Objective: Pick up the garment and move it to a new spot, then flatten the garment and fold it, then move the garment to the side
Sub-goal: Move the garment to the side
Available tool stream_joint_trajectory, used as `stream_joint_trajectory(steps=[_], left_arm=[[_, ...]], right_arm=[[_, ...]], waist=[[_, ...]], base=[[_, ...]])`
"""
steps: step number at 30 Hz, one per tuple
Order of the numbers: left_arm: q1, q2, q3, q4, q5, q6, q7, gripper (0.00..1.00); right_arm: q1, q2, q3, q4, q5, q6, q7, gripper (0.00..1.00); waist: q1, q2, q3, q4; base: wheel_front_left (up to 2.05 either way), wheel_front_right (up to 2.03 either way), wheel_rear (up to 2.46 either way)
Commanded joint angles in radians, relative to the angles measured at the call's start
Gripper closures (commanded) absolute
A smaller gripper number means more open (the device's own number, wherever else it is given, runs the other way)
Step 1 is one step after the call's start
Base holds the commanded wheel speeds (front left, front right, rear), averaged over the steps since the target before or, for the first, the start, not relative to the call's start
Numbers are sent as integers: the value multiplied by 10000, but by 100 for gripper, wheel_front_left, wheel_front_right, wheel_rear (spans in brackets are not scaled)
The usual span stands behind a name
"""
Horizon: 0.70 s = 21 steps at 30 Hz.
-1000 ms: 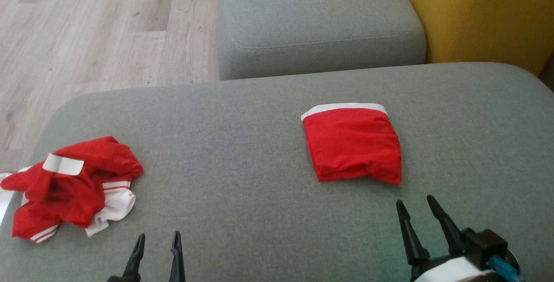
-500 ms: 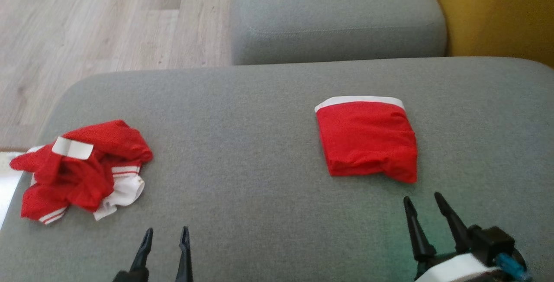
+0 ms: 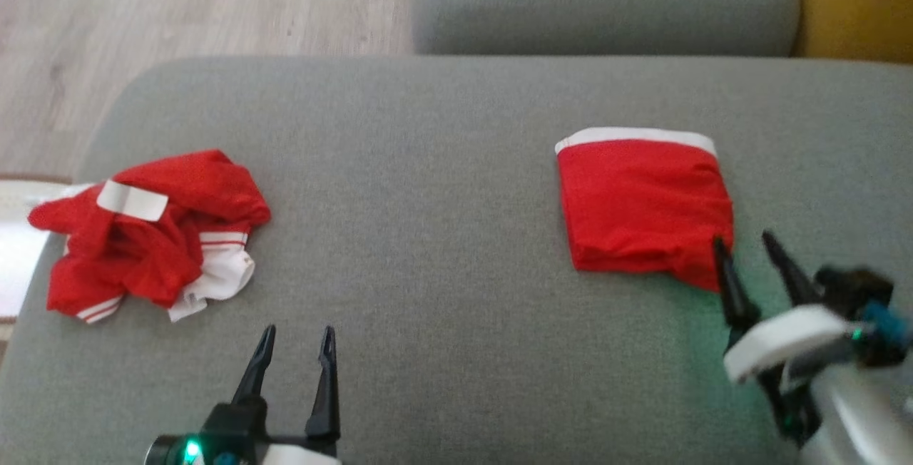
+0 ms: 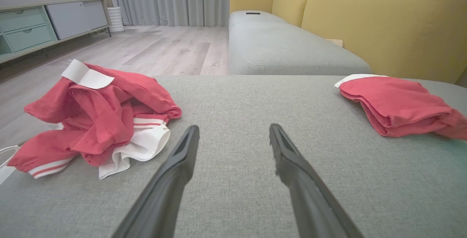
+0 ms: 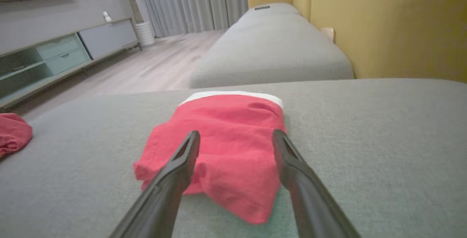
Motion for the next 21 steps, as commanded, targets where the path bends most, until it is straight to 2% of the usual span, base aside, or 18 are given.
stream_joint_trajectory(steps=[1,5,13,20,21], left_arm=[[-631,-45,162,-365,95,82,-63,0],[-945,-45,-40,-369,108,154,-63,0],[-1565,-45,-488,-312,7,337,-63,0],[-1890,-45,-741,-273,-70,502,-63,0],[-1927,-45,-768,-261,-75,515,-63,0]], right_arm=[[-904,-371,167,-26,369,67,207,0],[-2082,-885,137,783,1465,67,1123,0],[-3625,-1613,272,2302,3545,67,3652,0],[-3875,-1646,967,2497,4505,67,4737,0],[-3868,-1645,1097,2450,4635,67,4857,11]], waist=[[0,0,362,63],[0,0,834,115],[0,0,1555,317],[0,0,1933,377],[0,0,1969,372]], base=[[0,0,0],[0,0,0],[0,0,0],[0,0,0],[0,0,0]])
